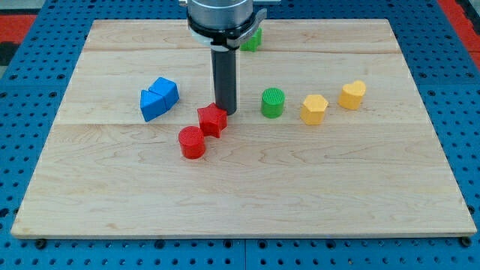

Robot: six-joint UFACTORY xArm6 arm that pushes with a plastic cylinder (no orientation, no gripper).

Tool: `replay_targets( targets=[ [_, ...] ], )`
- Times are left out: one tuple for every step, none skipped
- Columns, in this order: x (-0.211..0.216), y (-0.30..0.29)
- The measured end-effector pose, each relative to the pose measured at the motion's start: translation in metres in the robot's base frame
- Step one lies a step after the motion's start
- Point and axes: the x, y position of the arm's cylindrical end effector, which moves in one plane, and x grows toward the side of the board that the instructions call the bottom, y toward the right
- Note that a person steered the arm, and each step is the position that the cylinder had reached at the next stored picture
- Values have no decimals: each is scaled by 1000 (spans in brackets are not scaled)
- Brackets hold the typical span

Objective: Move the green circle closer to the green star

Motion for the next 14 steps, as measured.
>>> replay_targets(
  targets=[
    [17, -6],
    [26, -15],
    [26, -8],
    [26, 10],
    [26, 47],
    [19, 72],
    [-6, 77],
    [-36, 77],
    [-66, 77],
    [-85, 81],
    [-85, 110],
    [-95, 116],
    [-111, 109],
    [-130, 104]
  ],
)
